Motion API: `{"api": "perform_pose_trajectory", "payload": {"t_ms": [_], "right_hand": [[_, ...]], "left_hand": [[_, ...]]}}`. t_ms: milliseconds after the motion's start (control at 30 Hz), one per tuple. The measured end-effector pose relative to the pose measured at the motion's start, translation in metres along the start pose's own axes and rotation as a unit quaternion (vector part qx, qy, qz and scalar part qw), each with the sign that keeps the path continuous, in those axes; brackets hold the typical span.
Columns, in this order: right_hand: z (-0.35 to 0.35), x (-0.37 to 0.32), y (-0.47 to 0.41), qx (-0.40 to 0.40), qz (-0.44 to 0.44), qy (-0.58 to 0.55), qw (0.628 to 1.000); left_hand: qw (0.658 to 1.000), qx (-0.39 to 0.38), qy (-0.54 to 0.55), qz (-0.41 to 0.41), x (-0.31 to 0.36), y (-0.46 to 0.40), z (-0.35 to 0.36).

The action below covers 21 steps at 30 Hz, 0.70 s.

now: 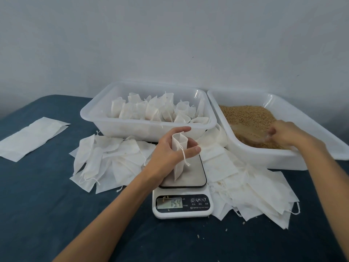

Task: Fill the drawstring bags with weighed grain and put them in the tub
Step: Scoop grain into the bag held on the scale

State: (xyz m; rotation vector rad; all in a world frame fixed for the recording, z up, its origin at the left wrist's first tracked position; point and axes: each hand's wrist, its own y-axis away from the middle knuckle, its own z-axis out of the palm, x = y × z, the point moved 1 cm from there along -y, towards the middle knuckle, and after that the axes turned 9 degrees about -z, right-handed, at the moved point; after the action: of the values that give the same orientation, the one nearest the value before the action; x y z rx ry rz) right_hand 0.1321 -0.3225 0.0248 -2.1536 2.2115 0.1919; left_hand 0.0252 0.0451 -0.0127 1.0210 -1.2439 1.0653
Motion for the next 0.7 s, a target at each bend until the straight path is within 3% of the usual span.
{"api": "perform_pose_trajectory", "payload": {"t_ms": [200,267,367,467,567,700], "right_hand": [[0.005,-0.001,-0.006,-0.023,0.034,0.037,0.998],[0.001,-0.010,0.003,0.007,0.026,0.053,0.998],[-0.003,-0.049,0.032,0.192,-0.074,-0.009,0.978],[0.002,-0.110,0.077,0.315,-0.233,-0.118,0.912],[0.015,-0.157,0.109,0.314,-0.310,-0.192,0.876],[0.037,-0.180,0.116,0.276,-0.328,-0.260,0.865]], "left_hand": [[1.000,0.001,0.005,0.002,-0.001,-0.001,-0.002],[1.000,0.003,0.004,0.003,-0.001,-0.002,-0.001],[1.000,0.001,0.011,0.010,-0.001,-0.003,-0.002],[0.999,-0.007,0.015,0.036,-0.001,-0.003,-0.003],[0.998,-0.012,0.033,0.047,-0.001,-0.004,-0.005],[0.999,-0.005,0.014,0.032,-0.002,-0.005,-0.004]]}}
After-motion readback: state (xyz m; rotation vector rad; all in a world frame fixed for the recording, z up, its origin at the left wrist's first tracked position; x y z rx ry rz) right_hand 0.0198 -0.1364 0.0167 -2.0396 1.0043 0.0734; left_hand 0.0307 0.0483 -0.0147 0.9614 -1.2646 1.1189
